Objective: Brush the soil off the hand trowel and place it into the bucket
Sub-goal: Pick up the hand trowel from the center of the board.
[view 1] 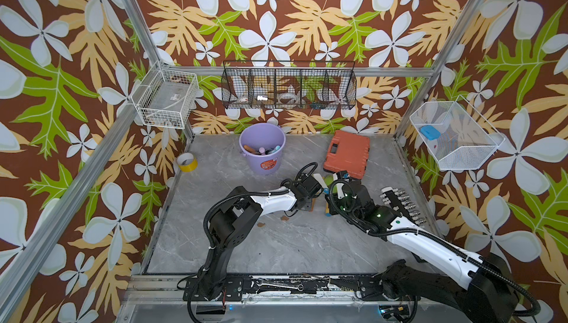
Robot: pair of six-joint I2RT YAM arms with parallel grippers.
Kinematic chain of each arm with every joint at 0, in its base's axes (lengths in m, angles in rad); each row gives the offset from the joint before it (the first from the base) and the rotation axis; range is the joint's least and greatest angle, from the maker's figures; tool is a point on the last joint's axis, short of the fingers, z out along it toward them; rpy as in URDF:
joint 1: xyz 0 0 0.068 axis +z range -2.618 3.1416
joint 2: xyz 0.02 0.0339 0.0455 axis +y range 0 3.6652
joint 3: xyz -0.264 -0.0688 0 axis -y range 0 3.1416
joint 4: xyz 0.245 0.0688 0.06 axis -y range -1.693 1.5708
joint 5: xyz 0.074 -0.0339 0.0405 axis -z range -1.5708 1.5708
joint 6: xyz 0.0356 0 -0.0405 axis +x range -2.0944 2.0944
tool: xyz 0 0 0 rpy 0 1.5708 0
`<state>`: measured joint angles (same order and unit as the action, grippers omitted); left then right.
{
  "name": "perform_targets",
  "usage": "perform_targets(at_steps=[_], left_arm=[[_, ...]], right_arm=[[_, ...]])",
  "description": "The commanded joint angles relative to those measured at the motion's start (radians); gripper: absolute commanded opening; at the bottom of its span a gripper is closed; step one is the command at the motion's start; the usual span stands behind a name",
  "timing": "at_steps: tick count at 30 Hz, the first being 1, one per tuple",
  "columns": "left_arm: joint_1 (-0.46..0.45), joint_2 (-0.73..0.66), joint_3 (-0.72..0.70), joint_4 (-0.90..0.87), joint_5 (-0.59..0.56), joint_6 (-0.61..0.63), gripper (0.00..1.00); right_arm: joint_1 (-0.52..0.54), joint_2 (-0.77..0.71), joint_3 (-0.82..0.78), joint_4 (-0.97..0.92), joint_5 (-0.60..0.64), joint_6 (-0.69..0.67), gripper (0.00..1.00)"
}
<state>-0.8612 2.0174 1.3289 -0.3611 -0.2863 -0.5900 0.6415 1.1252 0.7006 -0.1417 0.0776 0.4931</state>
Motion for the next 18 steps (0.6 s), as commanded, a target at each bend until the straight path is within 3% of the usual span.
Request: perform_targets(at_steps=[1, 5, 11, 18], left_arm=[[-0.001, 0.01, 0.004, 0.01, -0.007, 0.014, 0.37], [-0.002, 0.015, 0.006, 0.013, -0.011, 0.016, 0.3], [-0.003, -0.011, 0.019, -0.056, -0.052, 0.043, 0.02], [0.02, -0.151, -0.075, -0.214, -0.071, 0.097, 0.0]], right_arm=[[-0.001, -0.009, -0.003, 0.029, 0.006, -0.001, 0.0], [0.0, -0.019, -0.006, 0.03, 0.01, 0.0, 0.0], [-0.001, -0.03, -0.005, 0.03, 0.008, -0.002, 0.0], [0.0, 0.023, 0.034, 0.026, -0.068, -0.019, 0.0]])
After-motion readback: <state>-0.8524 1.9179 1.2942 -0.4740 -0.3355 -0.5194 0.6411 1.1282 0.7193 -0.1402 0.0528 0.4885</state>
